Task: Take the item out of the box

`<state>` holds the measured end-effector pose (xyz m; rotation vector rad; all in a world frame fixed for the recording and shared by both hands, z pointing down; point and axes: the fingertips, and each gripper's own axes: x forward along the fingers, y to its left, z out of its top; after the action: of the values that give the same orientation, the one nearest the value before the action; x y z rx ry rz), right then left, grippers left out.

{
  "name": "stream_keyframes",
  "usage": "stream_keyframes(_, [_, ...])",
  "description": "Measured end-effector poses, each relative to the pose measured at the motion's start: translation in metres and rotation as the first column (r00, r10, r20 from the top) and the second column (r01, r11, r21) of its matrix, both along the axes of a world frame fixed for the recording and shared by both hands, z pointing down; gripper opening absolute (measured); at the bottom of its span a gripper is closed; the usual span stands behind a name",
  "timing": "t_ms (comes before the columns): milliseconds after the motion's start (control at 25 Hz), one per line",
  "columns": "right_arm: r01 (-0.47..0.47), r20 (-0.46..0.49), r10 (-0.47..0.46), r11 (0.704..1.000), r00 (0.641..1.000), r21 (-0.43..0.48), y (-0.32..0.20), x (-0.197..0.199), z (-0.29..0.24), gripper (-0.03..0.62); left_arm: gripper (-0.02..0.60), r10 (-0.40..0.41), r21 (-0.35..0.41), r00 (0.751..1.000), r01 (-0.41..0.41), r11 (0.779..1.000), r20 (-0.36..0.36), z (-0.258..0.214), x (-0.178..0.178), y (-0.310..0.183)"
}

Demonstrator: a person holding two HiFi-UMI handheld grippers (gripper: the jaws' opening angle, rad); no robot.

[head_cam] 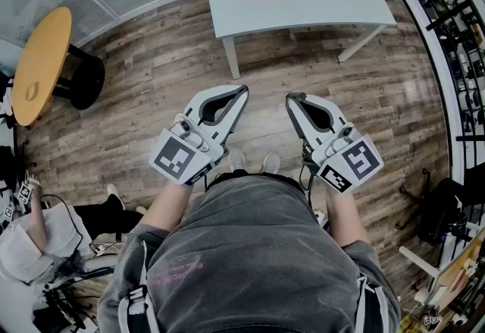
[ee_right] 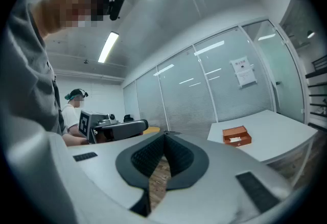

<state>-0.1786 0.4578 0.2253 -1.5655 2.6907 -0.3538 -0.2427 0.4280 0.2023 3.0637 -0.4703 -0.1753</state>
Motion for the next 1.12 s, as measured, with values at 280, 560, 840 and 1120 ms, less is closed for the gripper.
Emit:
stream_keyframes(280, [-0.015, 0.001, 0.015, 1.000, 1.000, -0.003, -0.014, 0.001, 0.001, 0.002, 0.012, -0.006, -0.002, 1.000, 0.006, 1.000, 0.002, 0.002, 0.000, -0.014])
stream_keyframes(560, [-0.017, -0.002, 0.017, 1.000, 1.000, -0.016, 0.006, 0.034, 0.010, 0.002, 0.012, -0.026, -0.028, 1.000, 0.026, 0.999, 0.011, 0.009, 0.030, 0.010])
stream_keyframes(840, [0.008, 0.022, -0.008, 1.000, 1.000, -0.019, 0.013, 0.072, 0.019, 0.002, 0.012, -0.044, -0.025, 0.998, 0.045, 0.999, 0.052, 0.021, 0.068, 0.018])
stream_keyframes(1120, [0.013, 0.041, -0.012, 0.999, 0.999, -0.029, 0.016, 0.109, 0.028, 0.002, 0.012, -0.046, -0.024, 0.997, 0.047, 0.999, 0.066, 0.026, 0.104, 0.023])
